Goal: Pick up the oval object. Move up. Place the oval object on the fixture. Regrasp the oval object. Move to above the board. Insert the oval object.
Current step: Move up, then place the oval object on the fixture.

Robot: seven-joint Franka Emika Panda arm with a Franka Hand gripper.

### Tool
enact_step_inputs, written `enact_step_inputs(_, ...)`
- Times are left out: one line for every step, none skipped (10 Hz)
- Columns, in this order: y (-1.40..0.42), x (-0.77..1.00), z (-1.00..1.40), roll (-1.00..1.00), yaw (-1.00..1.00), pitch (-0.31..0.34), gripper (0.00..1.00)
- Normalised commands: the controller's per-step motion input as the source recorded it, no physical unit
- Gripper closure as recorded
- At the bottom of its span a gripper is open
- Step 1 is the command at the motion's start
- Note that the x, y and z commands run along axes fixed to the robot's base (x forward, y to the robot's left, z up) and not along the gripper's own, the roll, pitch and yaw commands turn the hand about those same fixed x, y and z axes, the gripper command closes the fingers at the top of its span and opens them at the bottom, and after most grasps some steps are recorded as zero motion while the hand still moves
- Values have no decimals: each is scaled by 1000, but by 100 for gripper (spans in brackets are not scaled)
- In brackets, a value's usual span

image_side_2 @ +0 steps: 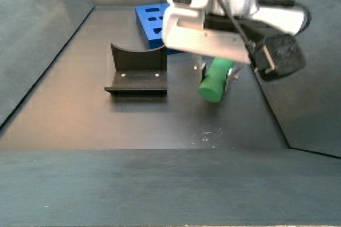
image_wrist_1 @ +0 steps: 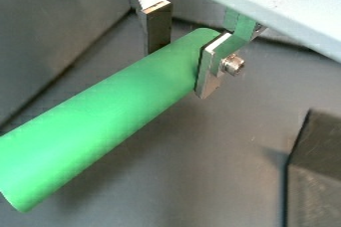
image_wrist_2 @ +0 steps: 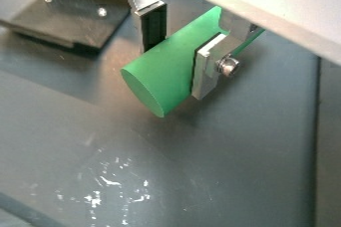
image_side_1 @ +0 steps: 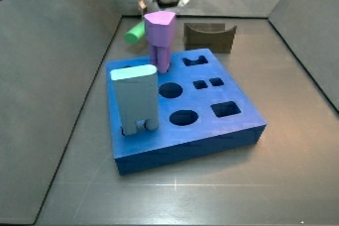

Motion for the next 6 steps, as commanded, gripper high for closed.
enact_step_inputs(14,-19,286,54,-17,54,100)
enact_step_inputs(0,0,1000,0,0,0,100)
enact_step_inputs(-1,1,1000,10,-3,-1,100)
enact_step_inputs(-1,-6,1000,14,-6,11,100)
enact_step_inputs(3,-13,1000,29,-15,24,100)
enact_step_inputs(5,-18,1000,44,-22,31,100)
